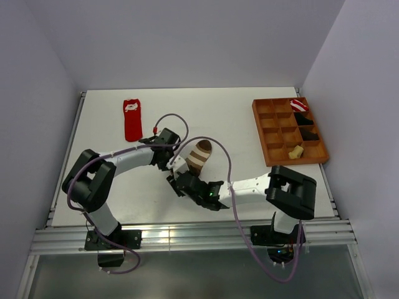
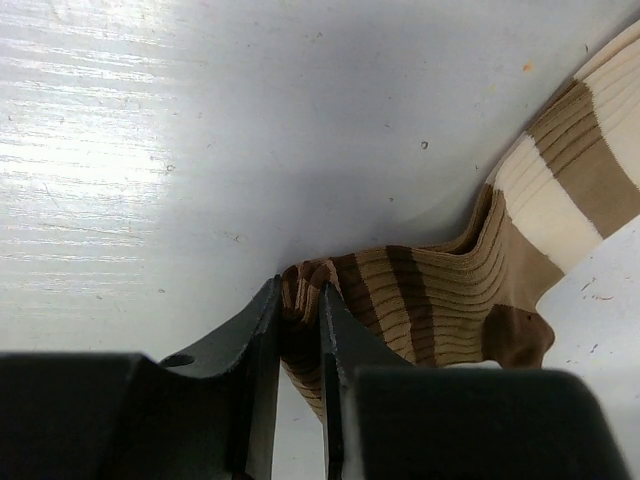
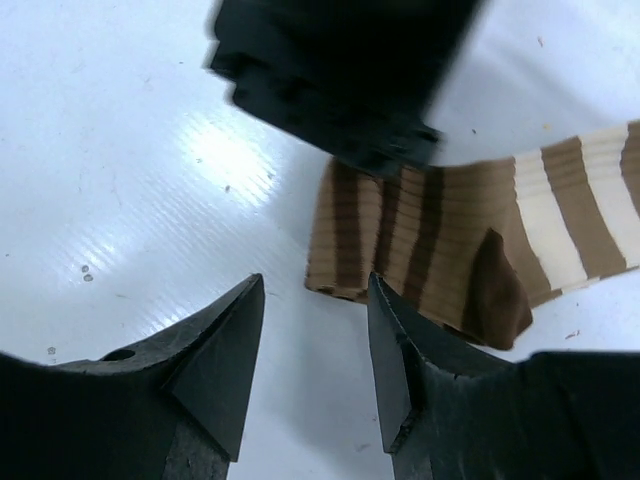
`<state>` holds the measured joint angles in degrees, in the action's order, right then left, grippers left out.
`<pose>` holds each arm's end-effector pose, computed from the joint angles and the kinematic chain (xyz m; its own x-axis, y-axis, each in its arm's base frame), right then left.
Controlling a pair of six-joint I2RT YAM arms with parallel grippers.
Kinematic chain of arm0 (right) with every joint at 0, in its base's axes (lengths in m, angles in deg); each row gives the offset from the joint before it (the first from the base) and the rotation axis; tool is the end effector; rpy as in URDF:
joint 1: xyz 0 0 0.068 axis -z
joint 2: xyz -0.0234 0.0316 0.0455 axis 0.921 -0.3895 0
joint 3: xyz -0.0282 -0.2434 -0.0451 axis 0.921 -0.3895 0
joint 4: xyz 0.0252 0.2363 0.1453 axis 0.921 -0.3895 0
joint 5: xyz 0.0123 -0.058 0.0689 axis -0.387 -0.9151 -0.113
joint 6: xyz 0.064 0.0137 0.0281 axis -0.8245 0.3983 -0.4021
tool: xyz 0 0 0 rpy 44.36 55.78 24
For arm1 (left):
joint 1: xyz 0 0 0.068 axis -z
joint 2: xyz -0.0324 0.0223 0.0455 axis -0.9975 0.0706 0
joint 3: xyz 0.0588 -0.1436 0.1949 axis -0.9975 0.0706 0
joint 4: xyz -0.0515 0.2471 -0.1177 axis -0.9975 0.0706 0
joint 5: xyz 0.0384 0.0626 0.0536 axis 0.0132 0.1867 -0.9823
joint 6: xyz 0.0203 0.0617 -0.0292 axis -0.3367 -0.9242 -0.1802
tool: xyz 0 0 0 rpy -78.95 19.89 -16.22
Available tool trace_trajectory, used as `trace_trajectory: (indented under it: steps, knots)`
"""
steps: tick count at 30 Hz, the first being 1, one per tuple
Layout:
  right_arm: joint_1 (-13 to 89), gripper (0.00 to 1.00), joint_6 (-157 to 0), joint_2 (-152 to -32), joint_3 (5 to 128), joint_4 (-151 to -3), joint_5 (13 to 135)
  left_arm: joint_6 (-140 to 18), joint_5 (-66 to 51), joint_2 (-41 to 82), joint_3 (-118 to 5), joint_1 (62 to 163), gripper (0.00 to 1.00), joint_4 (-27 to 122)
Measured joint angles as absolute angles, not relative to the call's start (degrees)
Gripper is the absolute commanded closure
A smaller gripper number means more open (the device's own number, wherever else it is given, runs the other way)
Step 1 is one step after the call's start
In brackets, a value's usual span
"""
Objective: Roll the socks
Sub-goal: Roll the sock at the center of the board.
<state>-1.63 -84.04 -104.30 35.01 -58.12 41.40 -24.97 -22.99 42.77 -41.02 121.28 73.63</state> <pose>0.1536 0.3263 0.1258 -0.3358 -0.3252 -0.8840 -0.6593 0.7515 -0.0260 0.2866 -0.1940 0.1066 -0.8872 -0.2711 -0.3733 -0.1896 0.9519 -0.2406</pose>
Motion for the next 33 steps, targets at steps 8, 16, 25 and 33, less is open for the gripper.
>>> trace_trajectory:
  steps: [8,16,25,33]
  knots:
    - [-6.1,0.46,-78.8,-112.4,42.1,-60.3,33.0,-25.5,-23.5,43.6,-42.4,121.9,0.99,75.3]
    - [-6.1,0.5,-77.5,-118.8,44.5,-61.8,29.5,-25.5,-23.7,43.6,-42.4,122.1,0.99,75.3]
    - [-6.1,0.88,-77.3,-121.8,46.5,-62.0,25.0,-25.5,-23.6,43.6,-42.4,122.1,0.91,75.2]
    - [-6.0,1.0,-78.7,-121.3,45.8,-61.6,25.5,-25.2,-24.1,41.9,-41.3,122.1,0.69,74.8]
